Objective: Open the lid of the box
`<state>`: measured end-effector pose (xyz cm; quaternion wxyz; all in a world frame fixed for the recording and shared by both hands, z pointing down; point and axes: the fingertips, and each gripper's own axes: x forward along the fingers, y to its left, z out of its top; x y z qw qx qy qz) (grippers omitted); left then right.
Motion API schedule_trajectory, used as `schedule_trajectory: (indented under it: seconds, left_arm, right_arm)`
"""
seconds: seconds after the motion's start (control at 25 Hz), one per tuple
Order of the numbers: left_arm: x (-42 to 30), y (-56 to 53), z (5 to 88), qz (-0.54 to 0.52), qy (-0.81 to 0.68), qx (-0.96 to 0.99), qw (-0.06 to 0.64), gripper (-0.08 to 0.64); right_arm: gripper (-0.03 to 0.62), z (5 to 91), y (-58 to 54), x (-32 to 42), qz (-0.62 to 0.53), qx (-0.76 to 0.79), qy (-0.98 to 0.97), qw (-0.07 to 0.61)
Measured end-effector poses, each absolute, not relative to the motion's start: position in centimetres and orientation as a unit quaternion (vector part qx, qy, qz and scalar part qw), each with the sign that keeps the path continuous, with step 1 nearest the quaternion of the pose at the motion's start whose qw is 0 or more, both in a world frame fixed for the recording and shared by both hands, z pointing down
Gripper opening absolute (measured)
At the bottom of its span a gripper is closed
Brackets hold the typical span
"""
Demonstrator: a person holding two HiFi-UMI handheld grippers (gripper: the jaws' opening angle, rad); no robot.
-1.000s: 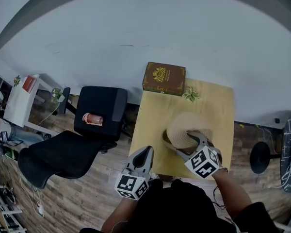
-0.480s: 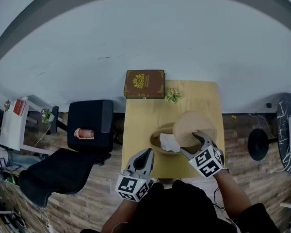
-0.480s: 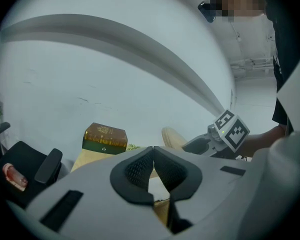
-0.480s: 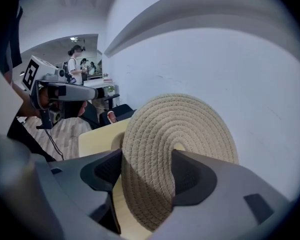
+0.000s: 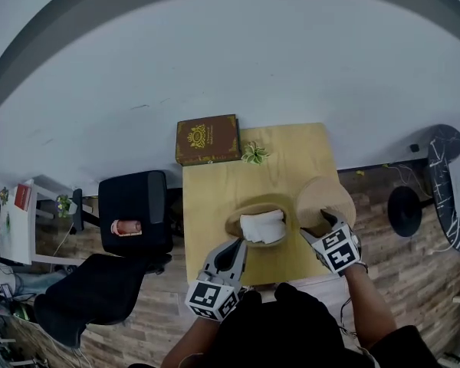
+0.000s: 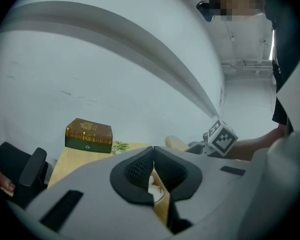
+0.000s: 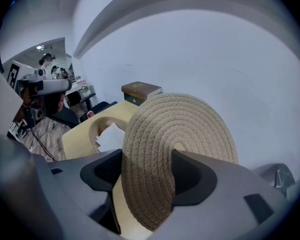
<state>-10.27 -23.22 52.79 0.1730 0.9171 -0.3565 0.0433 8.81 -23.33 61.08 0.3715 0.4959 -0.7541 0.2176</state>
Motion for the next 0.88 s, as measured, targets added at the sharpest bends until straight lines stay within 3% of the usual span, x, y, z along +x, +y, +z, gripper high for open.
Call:
schedule_trajectory:
  seconds: [0.88]
  left_arm:
    - [-9.2,-24.6,53.8,0.058,-0.349,0.917,0.185,0.021]
  right_arm:
    - [0.324,74.4,-21.3,13.8,0.384,0.553,-0.638,0.373]
